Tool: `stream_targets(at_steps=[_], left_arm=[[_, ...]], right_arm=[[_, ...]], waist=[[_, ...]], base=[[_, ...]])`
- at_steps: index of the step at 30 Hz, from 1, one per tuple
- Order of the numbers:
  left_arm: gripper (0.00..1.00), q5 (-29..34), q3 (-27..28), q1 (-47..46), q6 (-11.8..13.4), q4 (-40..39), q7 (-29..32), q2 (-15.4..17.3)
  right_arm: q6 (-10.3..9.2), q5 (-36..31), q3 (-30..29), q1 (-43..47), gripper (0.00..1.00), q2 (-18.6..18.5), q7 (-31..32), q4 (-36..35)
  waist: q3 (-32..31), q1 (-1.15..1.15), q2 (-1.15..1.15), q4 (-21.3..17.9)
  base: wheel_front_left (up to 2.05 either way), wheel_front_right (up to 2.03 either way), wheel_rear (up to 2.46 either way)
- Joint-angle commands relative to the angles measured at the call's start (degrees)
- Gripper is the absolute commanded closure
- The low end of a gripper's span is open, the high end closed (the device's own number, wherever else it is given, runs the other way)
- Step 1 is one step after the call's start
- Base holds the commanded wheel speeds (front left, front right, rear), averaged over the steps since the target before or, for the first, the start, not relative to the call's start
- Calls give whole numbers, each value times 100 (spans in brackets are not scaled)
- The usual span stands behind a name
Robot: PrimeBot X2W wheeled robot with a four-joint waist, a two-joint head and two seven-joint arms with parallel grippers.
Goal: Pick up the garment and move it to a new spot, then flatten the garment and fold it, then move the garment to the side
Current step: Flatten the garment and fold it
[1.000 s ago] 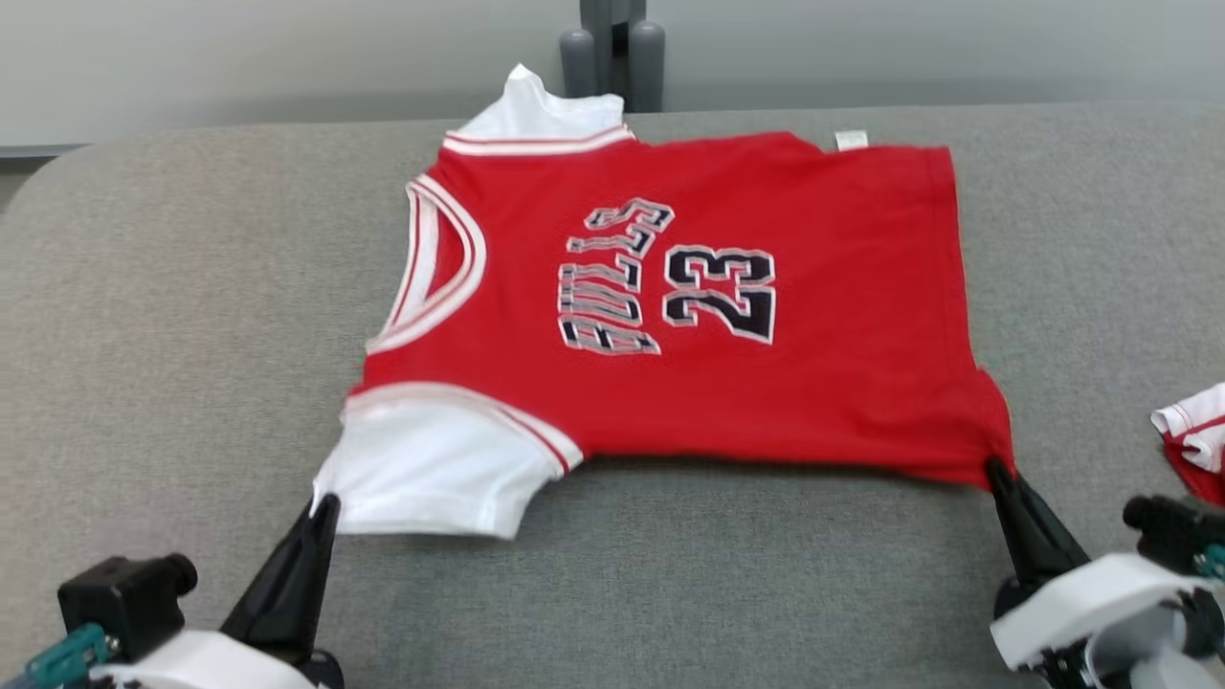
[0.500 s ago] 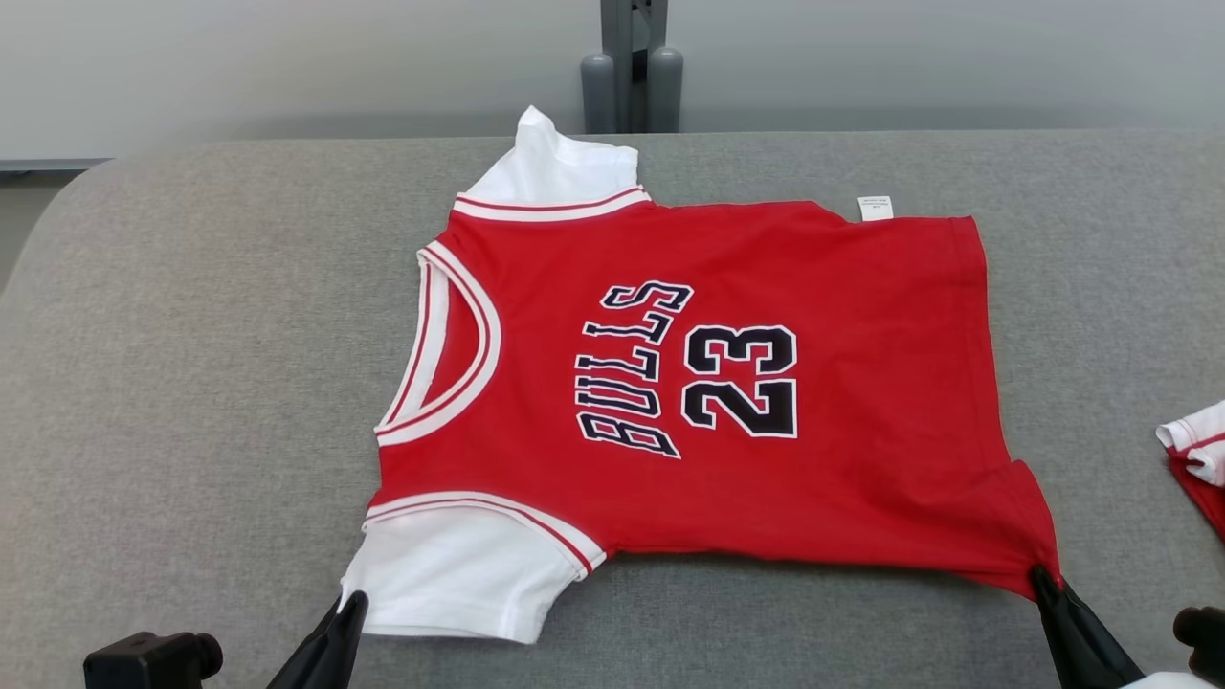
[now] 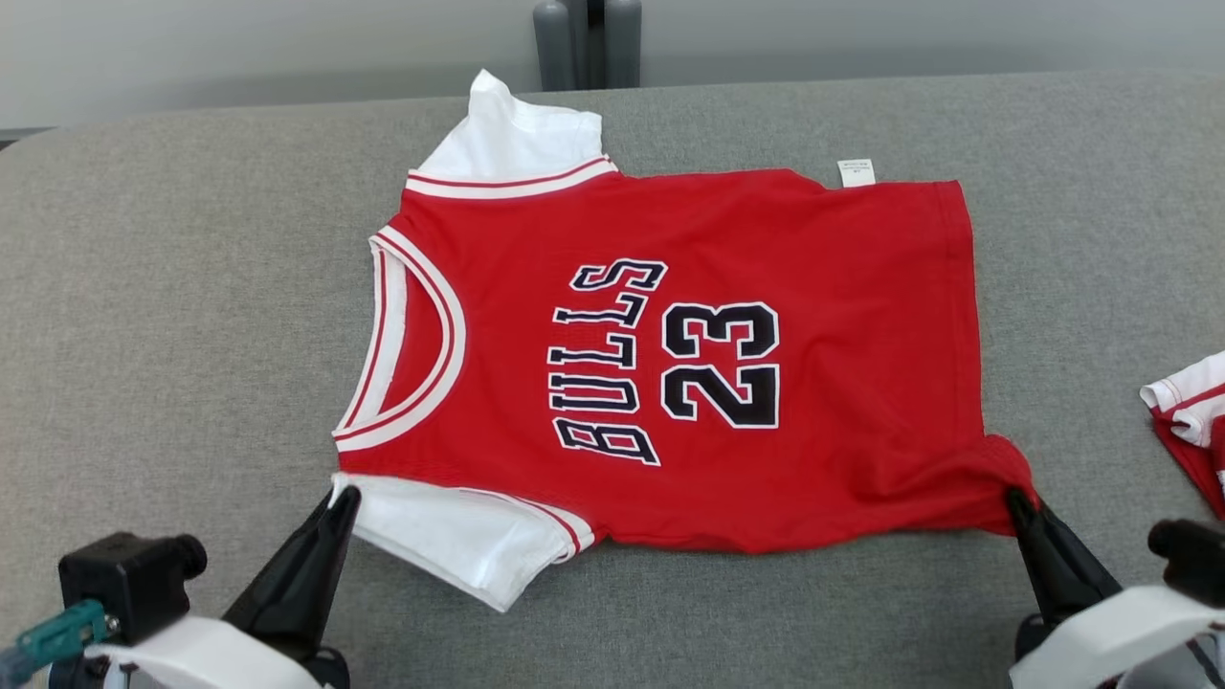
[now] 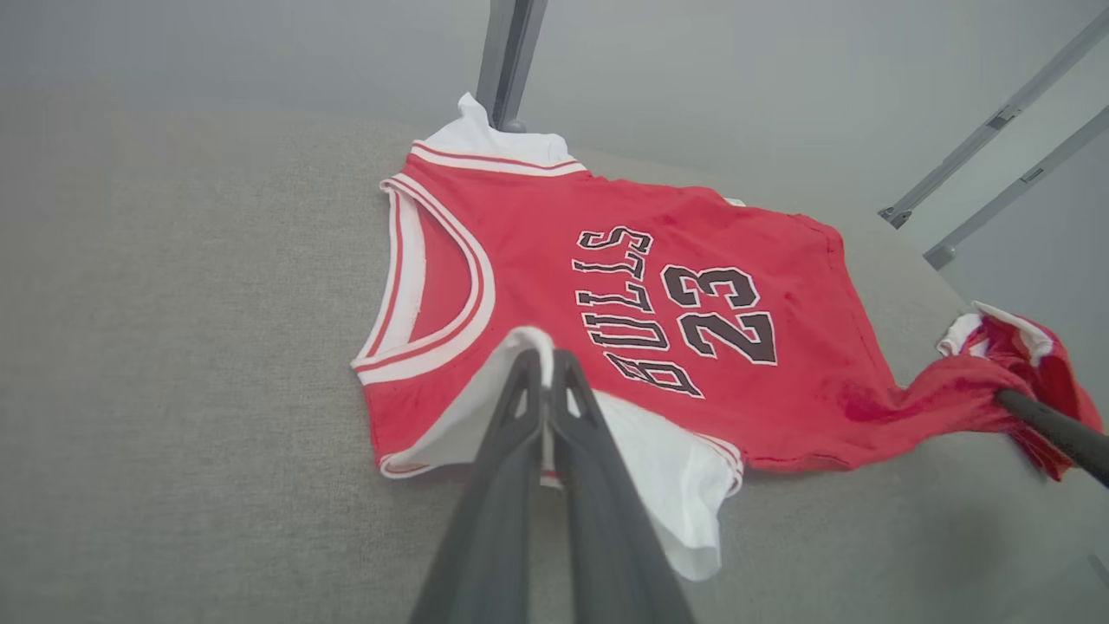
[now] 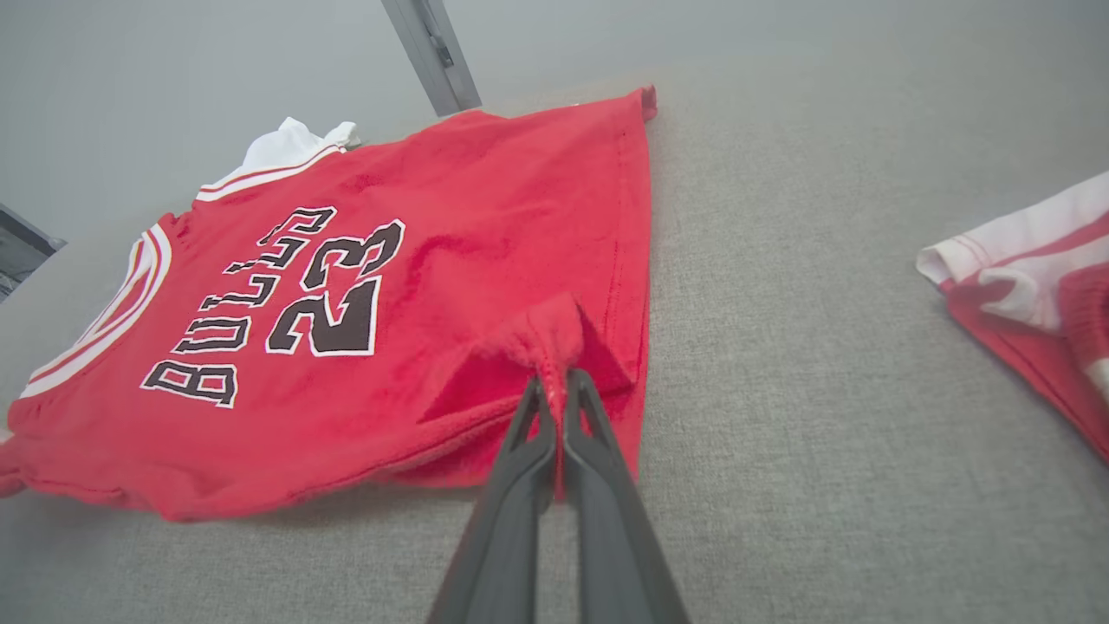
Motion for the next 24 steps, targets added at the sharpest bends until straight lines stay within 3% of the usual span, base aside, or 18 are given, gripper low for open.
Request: stream_targets(at_steps=[1, 24], left_arm=[[100, -19, 10, -163, -54, 51, -29, 5], [100, -428, 4, -2770, -815, 2756, -481, -622]], right_arm=[[-2, -53, 19, -145, 100, -10, 4, 18], [-2, 226, 374, -2532, 100, -120, -465, 2202]], waist=[[78, 0, 0, -33], [768, 0, 0, -176]], base=[[0, 0, 0], [0, 0, 0]])
